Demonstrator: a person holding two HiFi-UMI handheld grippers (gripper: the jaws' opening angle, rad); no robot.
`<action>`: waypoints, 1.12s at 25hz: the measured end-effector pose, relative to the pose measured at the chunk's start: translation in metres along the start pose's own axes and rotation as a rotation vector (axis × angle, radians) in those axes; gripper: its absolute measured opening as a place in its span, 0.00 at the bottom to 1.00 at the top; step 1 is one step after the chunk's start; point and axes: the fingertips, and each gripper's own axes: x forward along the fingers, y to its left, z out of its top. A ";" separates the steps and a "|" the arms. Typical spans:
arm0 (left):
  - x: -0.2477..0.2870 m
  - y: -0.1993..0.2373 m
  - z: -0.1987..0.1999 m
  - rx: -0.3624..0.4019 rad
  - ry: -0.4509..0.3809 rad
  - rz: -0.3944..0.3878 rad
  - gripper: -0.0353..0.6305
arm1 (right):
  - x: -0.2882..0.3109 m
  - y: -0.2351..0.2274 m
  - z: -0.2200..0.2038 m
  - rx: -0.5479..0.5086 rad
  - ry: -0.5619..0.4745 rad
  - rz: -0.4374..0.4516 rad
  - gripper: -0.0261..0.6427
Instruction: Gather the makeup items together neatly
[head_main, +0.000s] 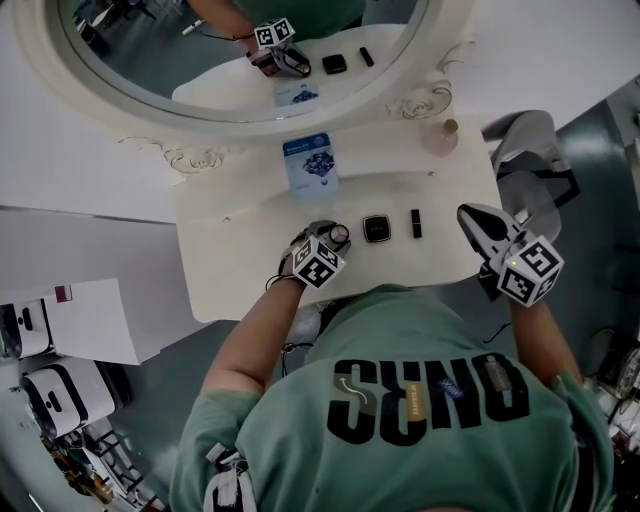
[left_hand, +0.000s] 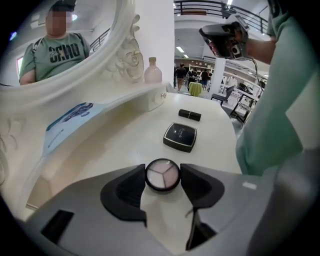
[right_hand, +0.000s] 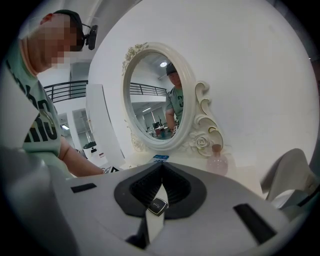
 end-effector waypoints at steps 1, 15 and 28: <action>0.003 -0.002 -0.002 0.004 0.011 -0.006 0.39 | -0.002 -0.001 0.000 -0.001 -0.001 -0.001 0.03; -0.085 0.081 0.057 -0.074 -0.199 0.127 0.42 | 0.019 0.017 0.025 -0.033 -0.042 0.011 0.03; -0.055 0.122 0.048 0.377 0.043 0.160 0.53 | 0.051 0.038 0.050 -0.046 -0.058 -0.036 0.03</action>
